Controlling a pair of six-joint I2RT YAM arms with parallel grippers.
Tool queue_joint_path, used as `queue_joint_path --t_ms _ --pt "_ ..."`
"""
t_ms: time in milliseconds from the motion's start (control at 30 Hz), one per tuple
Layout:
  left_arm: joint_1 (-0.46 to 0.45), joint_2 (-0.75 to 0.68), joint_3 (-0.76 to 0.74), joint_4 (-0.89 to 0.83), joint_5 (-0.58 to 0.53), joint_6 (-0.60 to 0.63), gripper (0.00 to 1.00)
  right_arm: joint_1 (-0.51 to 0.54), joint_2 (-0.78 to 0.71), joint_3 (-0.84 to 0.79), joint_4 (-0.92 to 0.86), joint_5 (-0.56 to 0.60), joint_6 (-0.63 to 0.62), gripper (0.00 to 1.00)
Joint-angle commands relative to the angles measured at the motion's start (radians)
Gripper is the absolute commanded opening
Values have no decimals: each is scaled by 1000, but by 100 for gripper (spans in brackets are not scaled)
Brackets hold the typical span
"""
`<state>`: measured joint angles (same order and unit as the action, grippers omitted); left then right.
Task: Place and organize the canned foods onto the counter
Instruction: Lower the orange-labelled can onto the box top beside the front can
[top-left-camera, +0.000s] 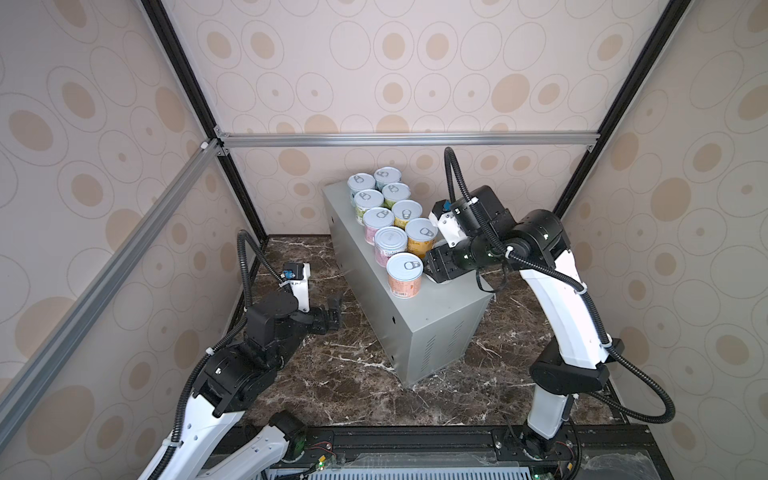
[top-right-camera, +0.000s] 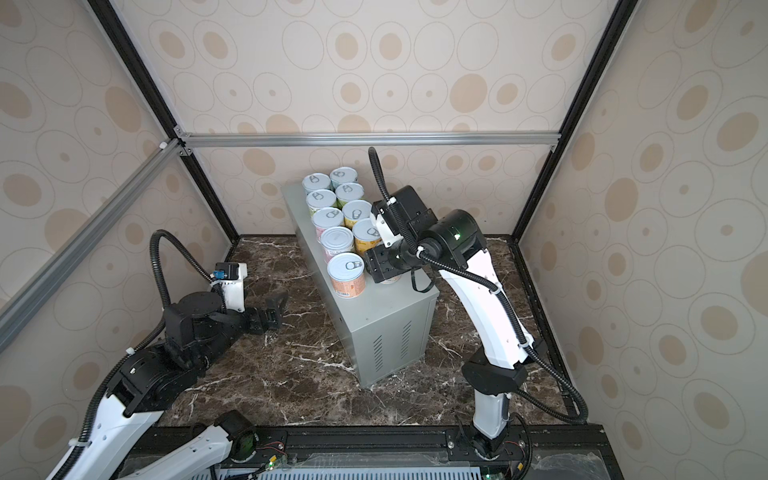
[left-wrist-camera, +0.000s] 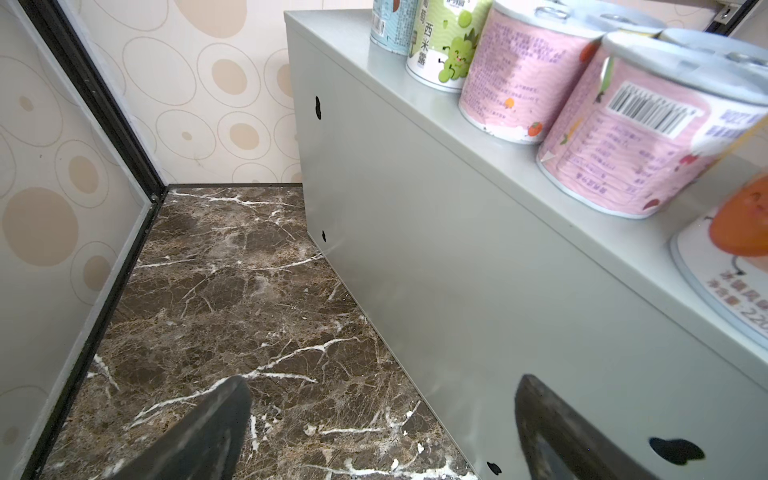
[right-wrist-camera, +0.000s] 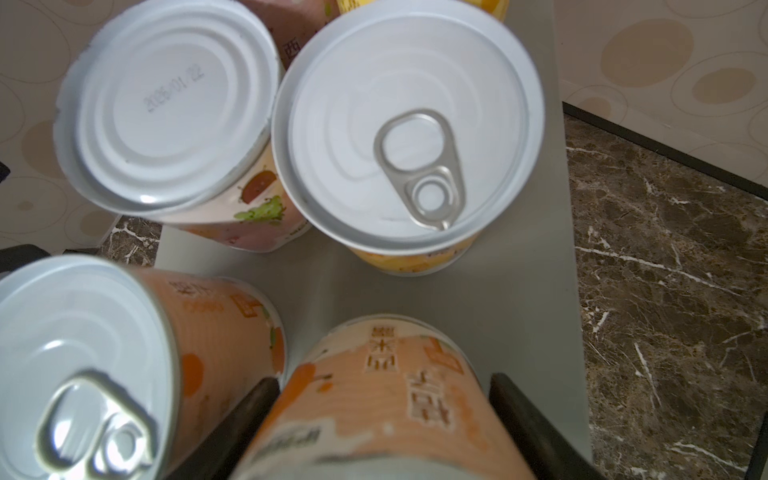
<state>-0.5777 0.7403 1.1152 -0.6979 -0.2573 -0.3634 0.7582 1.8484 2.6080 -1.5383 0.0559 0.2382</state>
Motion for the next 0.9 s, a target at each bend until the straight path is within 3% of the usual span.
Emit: queue_joint_path --t_ms 0,467,867 --pt "8 -11 11 -25 -19 -9 99 9 -3 -2 37 -4 -13 63" --pt "7 -15 32 -47 -26 -11 99 10 -25 -47 54 -3 -10 77" --pt "8 -33 54 -85 -42 -14 99 9 -33 -48 71 -4 -3 82"
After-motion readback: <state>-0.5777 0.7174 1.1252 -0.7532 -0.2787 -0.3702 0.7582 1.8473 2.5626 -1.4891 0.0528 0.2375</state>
